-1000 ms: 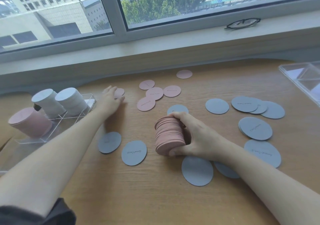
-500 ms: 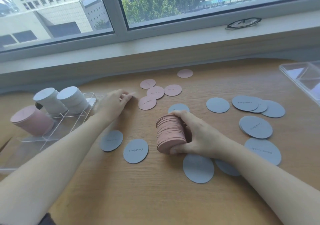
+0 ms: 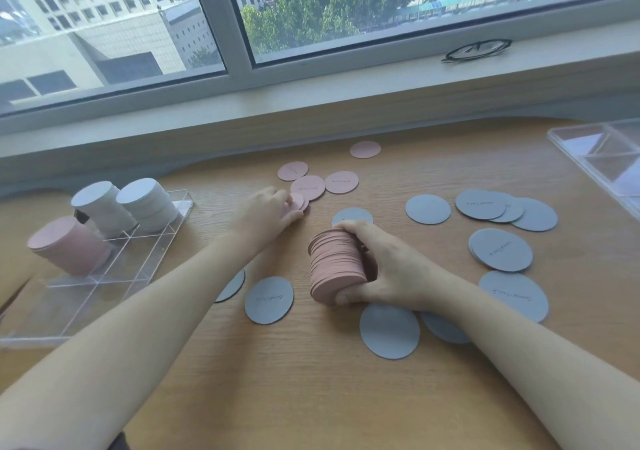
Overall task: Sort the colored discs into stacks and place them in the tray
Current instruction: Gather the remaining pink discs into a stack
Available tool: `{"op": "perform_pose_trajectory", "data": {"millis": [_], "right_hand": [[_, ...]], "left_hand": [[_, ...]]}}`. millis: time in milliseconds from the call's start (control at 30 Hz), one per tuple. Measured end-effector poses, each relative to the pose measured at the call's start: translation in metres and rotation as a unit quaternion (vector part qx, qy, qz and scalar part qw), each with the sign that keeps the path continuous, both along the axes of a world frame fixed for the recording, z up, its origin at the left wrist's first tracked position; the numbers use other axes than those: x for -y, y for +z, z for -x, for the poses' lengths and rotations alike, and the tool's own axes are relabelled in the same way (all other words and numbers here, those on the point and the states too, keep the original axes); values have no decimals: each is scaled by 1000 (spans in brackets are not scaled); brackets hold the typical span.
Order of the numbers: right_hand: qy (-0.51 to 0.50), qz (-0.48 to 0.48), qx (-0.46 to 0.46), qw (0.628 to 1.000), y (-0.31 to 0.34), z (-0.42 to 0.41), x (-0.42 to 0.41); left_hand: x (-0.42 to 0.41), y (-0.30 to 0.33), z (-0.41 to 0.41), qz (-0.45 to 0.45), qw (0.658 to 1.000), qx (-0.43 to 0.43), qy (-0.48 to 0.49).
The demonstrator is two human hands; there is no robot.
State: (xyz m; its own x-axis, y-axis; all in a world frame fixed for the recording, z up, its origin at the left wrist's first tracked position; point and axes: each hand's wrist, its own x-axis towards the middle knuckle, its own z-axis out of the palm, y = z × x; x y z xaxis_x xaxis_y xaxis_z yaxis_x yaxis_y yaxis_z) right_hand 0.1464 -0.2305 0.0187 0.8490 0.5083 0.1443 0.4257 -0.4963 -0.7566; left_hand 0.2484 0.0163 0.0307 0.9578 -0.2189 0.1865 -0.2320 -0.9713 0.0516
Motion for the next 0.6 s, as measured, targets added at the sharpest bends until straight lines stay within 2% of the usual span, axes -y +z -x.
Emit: {"op": "perform_pose_trajectory", "data": {"millis": [200,300,400,500,600], "right_hand": [[0,12,17,1000,0,0,-1],[3,22,22,999,0,1,-2],[2,22,22,1000,-1,0,-3],[-2,24,25,999,-1,1,-3],[-4,30,35,999,-2,1,-3]], "left_hand": [[-13,6,24,79,997,10,-16],[-11,8,46,146,987,6,-62],[2,11,66,237,958,-69,-145],[7,12,74,317,924,-141,-160],[9,15,77,344,904,-187,-170]]}}
